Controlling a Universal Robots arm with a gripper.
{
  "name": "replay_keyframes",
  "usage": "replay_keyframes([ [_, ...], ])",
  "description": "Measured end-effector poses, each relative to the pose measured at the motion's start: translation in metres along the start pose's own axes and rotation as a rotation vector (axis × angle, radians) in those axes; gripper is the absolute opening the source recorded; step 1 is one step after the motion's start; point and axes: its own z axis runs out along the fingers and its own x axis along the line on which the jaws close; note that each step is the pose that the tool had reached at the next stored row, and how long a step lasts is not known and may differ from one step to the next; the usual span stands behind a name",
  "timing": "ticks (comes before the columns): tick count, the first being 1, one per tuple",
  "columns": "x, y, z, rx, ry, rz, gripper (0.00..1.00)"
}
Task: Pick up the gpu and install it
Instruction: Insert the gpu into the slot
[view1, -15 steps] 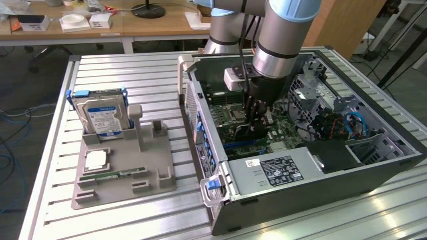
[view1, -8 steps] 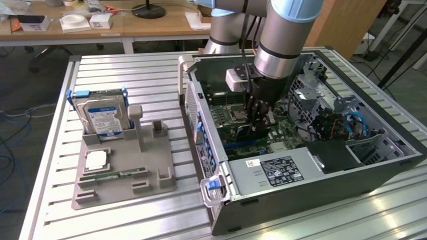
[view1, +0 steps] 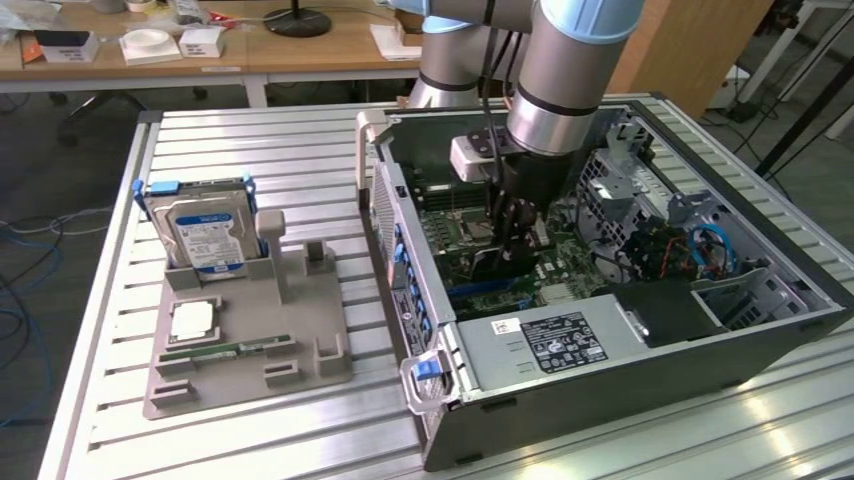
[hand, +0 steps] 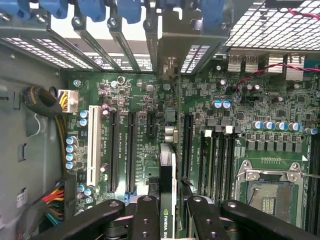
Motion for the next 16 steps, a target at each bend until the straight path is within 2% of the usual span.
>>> replay_keyframes([
  [9, -0.0001, 0.0025, 0.0004, 0.0074, 0.0, 0.0, 0.26],
  [16, -0.0001, 0.0043, 0.0007, 0.0092, 0.0001, 0.0, 0.26],
])
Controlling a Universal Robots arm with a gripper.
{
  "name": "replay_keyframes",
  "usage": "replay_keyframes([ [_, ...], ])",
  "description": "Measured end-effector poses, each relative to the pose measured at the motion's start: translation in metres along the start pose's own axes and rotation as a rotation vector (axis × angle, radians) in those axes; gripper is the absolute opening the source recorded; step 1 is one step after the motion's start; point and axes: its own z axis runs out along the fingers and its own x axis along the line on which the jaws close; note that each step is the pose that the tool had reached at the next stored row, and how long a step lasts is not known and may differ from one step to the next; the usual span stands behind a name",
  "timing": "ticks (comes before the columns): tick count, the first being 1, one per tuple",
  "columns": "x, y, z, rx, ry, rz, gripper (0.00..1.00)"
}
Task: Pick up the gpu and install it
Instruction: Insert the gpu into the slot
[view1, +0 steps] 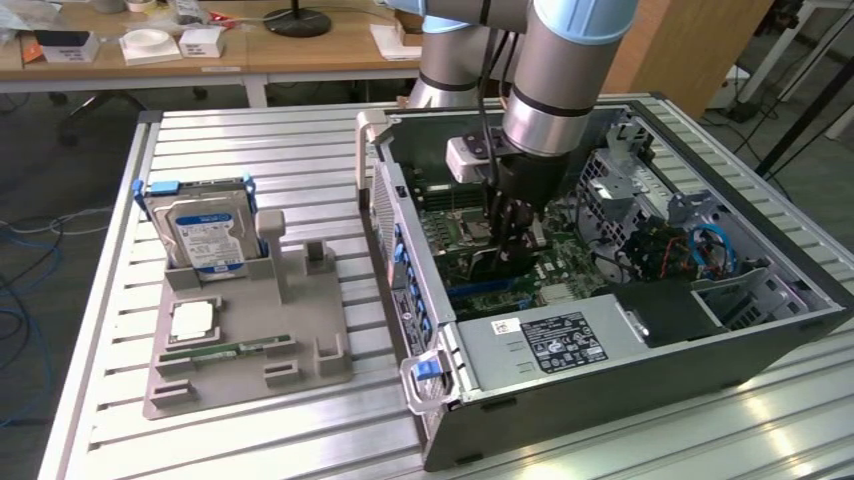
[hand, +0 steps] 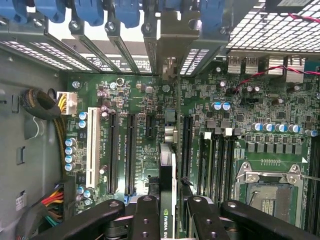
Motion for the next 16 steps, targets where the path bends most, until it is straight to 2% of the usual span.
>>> replay_keyframes([
  [16, -0.0001, 0.0011, 0.0016, 0.0005, -0.0003, 0.0, 0.26],
])
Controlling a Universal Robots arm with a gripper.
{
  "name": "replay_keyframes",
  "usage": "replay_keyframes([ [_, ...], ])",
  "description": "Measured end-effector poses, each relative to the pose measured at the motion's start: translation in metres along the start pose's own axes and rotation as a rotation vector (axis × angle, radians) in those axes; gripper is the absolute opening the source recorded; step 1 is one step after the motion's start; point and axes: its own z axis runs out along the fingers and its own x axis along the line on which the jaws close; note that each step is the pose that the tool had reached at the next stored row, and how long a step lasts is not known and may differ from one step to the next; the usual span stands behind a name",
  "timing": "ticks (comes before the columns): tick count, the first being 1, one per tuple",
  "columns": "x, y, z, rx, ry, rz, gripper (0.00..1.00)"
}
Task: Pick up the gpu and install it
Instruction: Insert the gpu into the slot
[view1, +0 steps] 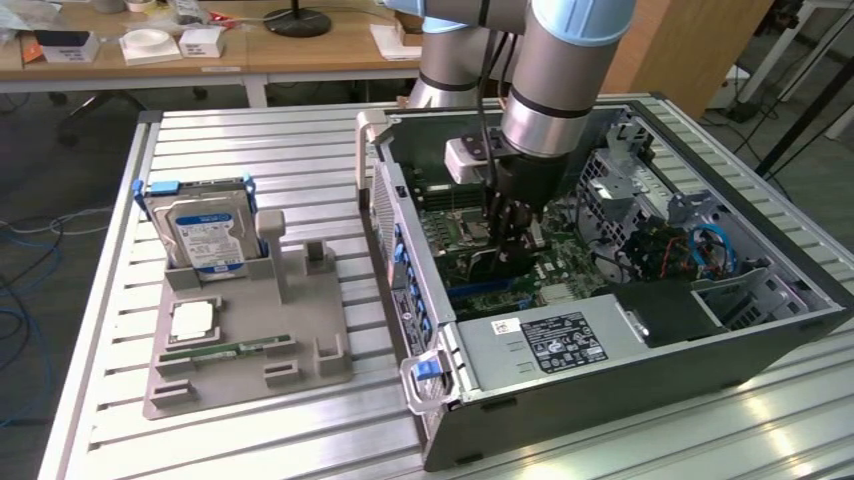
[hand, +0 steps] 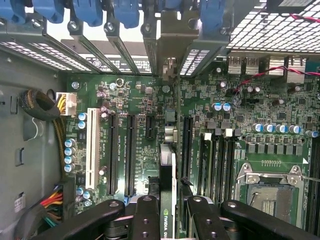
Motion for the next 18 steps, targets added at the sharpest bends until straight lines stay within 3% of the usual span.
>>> replay_keyframes([
  [18, 0.0002, 0.001, 0.0004, -0.0004, 0.0, 0.011, 0.26],
])
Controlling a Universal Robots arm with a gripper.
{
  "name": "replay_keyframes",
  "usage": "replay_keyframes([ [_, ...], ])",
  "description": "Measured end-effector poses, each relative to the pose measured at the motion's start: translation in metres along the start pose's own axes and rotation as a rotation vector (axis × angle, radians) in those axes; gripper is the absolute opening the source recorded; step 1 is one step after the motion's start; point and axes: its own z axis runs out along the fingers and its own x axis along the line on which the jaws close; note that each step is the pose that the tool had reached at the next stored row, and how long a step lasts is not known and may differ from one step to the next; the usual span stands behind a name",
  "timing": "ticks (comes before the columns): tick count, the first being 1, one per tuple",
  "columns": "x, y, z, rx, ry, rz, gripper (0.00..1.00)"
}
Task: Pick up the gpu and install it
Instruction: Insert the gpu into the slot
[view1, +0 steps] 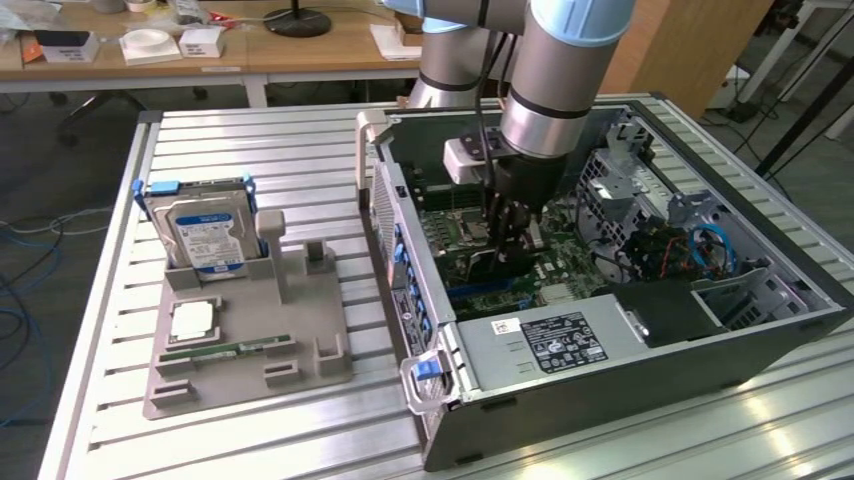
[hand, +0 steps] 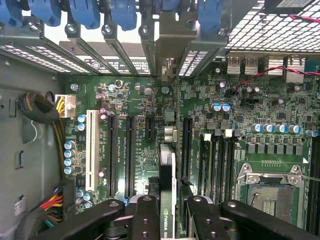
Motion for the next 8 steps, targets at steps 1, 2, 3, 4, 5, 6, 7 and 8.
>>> replay_keyframes([
  [1, 0.0003, 0.0, 0.0, 0.0, -0.0001, 0.0, 0.26],
  [2, 0.0007, -0.0001, 0.0, -0.0001, 0.0, 0.0, 0.26],
  [3, 0.0013, -0.0002, 0.0, -0.0002, 0.0, 0.0, 0.26],
  [4, 0.0017, -0.0001, 0.0, -0.0002, 0.0001, 0.0, 0.26],
  [5, 0.002, -0.0001, 0.0, -0.0002, 0.0001, 0.001, 0.26],
  [6, 0.0021, -0.0001, 0.0, -0.0002, 0.0001, 0.001, 0.26],
  [7, 0.0021, -0.0001, 0.0, -0.0003, 0.0, 0.002, 0.26],
  [8, 0.0022, -0.0002, 0.0, -0.0003, 0.0, 0.003, 0.26],
])
